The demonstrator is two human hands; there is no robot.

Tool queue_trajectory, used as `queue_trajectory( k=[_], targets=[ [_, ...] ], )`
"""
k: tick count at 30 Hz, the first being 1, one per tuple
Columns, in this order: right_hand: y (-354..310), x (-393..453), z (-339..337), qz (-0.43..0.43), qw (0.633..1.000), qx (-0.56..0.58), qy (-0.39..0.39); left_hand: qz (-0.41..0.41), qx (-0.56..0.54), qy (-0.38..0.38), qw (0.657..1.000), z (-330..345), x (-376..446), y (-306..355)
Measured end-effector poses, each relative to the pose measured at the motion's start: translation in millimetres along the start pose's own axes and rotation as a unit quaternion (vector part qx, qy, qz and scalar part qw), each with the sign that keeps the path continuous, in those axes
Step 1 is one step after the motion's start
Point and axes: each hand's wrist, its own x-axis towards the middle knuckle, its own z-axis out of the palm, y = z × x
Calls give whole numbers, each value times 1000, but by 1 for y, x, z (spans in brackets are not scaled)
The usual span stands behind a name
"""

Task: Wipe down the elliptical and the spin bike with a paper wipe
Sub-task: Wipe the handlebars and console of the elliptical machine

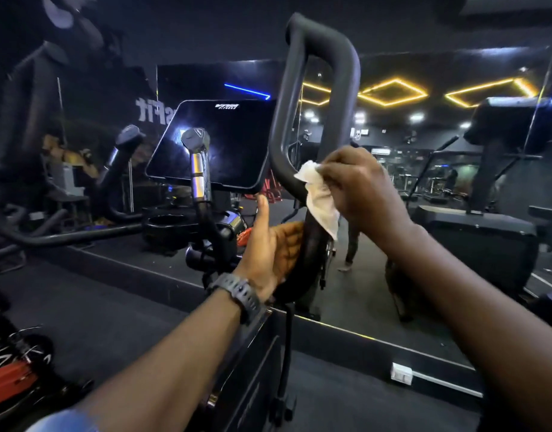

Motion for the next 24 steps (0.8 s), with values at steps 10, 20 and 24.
queue_trajectory(
  k=[10,20,24],
  targets=[
    [-11,-28,-14,-69,994,-17,-87,35,-152,11,988,9,10,7],
    [-17,-17,-14,-47,992,-27,-114,26,-169,-42,984,-1,18,13],
    [-21,33,7,9,995,-59,-74,44,-208,9,977,-2,35,29]
  ],
)
